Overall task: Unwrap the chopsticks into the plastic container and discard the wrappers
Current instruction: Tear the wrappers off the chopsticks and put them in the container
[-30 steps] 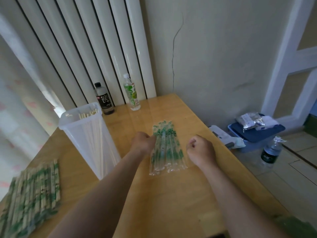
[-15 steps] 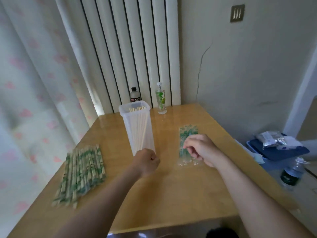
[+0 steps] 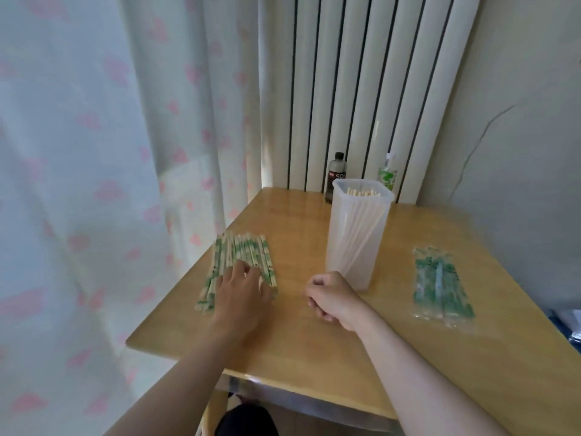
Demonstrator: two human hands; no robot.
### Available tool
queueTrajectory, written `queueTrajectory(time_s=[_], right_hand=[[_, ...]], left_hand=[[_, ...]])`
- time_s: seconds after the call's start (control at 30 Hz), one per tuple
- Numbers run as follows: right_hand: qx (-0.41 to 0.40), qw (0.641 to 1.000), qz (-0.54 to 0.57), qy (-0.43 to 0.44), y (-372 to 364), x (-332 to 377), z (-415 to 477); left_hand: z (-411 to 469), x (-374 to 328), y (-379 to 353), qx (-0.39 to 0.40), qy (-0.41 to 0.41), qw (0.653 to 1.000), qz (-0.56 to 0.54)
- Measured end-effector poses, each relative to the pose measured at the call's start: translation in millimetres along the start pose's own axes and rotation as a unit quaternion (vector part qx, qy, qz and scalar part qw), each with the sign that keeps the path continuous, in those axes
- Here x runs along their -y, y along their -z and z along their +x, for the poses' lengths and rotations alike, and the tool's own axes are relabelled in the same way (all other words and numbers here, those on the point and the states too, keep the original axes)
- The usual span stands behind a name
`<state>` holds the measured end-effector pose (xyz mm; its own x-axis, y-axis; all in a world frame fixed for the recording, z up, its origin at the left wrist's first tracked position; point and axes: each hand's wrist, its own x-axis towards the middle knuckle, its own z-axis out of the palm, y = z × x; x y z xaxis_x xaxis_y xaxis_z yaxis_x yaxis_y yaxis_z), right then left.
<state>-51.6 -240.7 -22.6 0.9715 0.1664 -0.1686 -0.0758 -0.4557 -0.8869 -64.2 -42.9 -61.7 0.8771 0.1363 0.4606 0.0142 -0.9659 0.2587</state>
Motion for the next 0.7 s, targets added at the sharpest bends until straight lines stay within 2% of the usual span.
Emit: queueTrajectory(time_s=[0.17, 0.3, 0.47, 0.7], right_hand=[[-0.027, 0.996, -0.086, 0.015, -32, 13, 27], [-0.056, 0.99, -0.123, 0.041, -48, 22, 50], [-0.083, 0.974, -0.209, 0.03, -66, 10, 66], [-0.113, 0.975, -0.19, 0.02, -65, 8, 66]], left_hand=[[-10, 13, -13, -0.022, 0.013, 1.0, -0.004], [-10, 12, -18, -0.031, -0.01, 0.999, -0.015], [-10, 17, -25, -0.027, -0.012, 1.0, -0.008], [-9, 17, -29, -0.035, -0.002, 0.999, -0.01]])
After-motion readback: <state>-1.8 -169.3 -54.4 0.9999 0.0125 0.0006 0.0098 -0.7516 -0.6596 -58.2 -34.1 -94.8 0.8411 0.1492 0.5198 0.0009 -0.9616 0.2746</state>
